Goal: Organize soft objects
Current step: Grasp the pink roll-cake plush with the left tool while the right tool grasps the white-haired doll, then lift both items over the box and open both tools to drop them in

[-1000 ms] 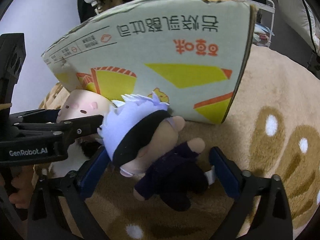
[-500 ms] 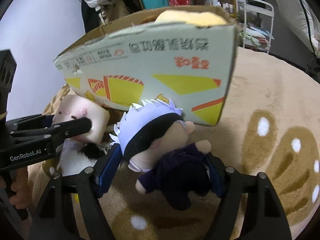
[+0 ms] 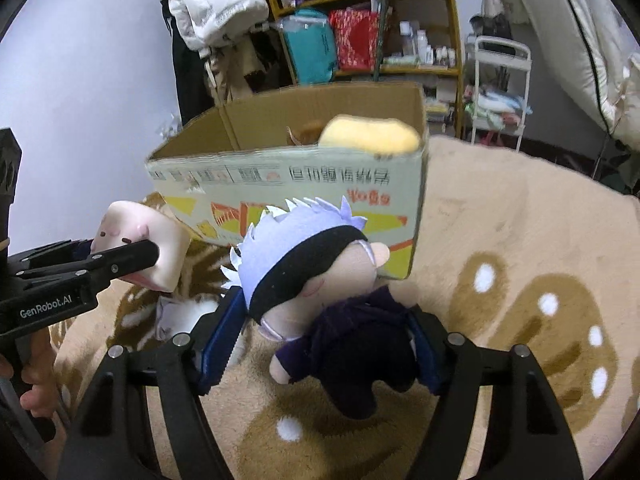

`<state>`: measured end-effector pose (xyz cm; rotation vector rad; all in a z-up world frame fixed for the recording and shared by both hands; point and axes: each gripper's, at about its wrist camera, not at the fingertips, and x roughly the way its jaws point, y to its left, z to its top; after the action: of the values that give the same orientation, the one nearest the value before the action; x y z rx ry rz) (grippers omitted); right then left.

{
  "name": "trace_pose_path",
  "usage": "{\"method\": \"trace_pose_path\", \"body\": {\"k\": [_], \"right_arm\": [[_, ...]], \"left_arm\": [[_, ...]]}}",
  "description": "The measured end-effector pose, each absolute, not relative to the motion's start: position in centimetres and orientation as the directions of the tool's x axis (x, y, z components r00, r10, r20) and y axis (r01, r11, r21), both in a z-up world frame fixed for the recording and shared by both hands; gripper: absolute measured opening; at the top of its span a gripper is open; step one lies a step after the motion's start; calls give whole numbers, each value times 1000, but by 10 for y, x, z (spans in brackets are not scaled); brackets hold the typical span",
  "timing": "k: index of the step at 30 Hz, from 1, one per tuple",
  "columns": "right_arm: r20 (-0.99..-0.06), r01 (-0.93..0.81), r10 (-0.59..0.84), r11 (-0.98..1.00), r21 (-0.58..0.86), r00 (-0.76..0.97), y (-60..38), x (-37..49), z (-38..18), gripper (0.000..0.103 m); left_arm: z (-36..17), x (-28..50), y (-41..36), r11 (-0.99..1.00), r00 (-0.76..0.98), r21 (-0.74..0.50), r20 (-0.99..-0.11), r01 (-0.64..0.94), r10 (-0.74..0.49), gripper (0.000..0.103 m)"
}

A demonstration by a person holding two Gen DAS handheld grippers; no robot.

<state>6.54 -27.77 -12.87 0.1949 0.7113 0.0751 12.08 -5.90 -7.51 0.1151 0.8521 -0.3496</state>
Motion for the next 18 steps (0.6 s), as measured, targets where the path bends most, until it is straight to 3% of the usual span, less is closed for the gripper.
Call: {"method": "trace_pose_path", "body": {"k": [18], "right_arm": [[-363,5,68,980,198,929,-284,9,-29,78]], "left_arm": [[18,58,-48,941,850,108,-472,320,-235,49]]}}
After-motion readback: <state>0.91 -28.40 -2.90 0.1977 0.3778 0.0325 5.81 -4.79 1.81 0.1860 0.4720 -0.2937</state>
